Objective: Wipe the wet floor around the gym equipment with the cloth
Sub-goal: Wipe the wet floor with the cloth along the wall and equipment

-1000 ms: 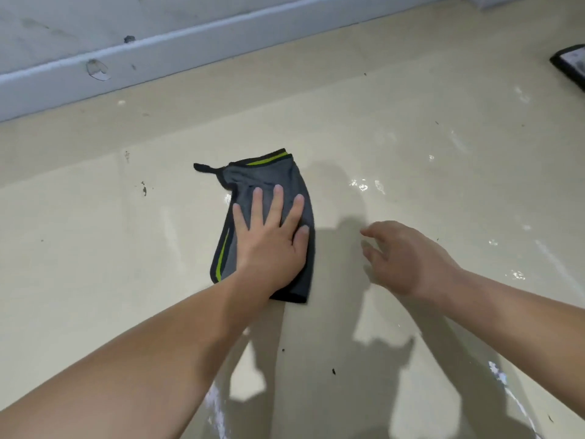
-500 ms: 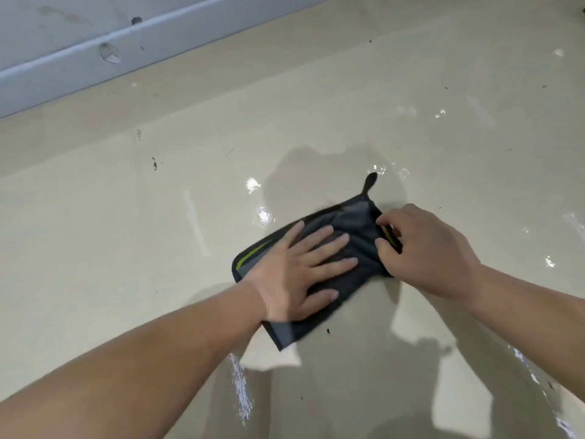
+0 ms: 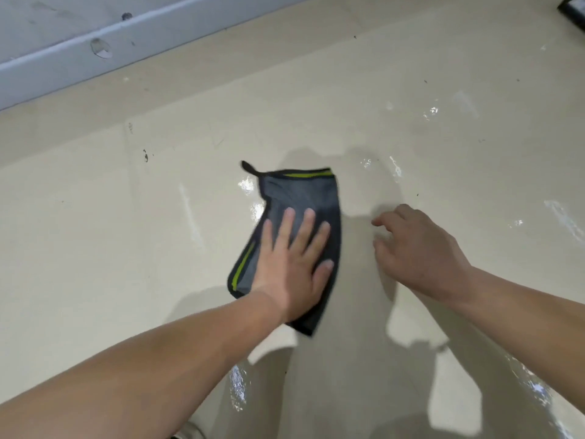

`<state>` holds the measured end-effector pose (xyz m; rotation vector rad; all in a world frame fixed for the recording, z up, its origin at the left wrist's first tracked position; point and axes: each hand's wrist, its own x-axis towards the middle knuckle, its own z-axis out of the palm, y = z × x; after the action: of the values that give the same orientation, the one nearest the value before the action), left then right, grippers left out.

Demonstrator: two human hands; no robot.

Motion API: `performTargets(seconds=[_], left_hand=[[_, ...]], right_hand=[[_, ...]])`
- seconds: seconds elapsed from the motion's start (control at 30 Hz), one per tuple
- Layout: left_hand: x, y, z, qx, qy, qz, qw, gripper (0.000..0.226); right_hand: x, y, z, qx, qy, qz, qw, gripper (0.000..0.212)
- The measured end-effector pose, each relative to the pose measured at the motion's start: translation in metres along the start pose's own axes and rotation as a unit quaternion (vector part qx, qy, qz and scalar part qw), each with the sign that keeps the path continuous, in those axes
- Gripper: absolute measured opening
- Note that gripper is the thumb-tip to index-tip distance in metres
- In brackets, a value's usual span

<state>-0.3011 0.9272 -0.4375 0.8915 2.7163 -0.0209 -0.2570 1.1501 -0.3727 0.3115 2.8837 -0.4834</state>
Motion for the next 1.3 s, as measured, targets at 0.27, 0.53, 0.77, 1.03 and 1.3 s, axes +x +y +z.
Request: performTargets(seconds=[0.27, 0.53, 0.77, 1.03, 1.3], left_hand=[[-0.085, 0.015, 0.037, -0.056, 0.038, 0.389, 0.919, 0.058], [-0.099, -0.101, 0.03, -0.031, 0.07, 0.165, 0.983, 0.06], [-0.062, -0.07, 0.023, -0.049, 0.047, -0.106, 0.992, 0.066], [-0.005, 0.053, 0.002, -0.03, -0.031, 0.035, 0.998, 0.069], [0.039, 0.031, -0.033, -0.181, 0.07, 0.297, 0.935, 0.062]], right_hand=[[-0.017, -0.017, 0.001, -0.07, -0.095, -0.111, 0.987, 0.023], [-0.011, -0.048, 0.012, -0.027, -0.127, -0.122, 0.984, 0.046], [-0.021, -0.028, 0.011, -0.014, -0.106, -0.071, 0.992, 0.039], [-0.049, 0.019, 0.005, -0.015, -0.033, -0.035, 0.999, 0.051], [-0.061, -0.015, 0.047, 0.07, -0.028, -0.004, 0.997, 0.082]])
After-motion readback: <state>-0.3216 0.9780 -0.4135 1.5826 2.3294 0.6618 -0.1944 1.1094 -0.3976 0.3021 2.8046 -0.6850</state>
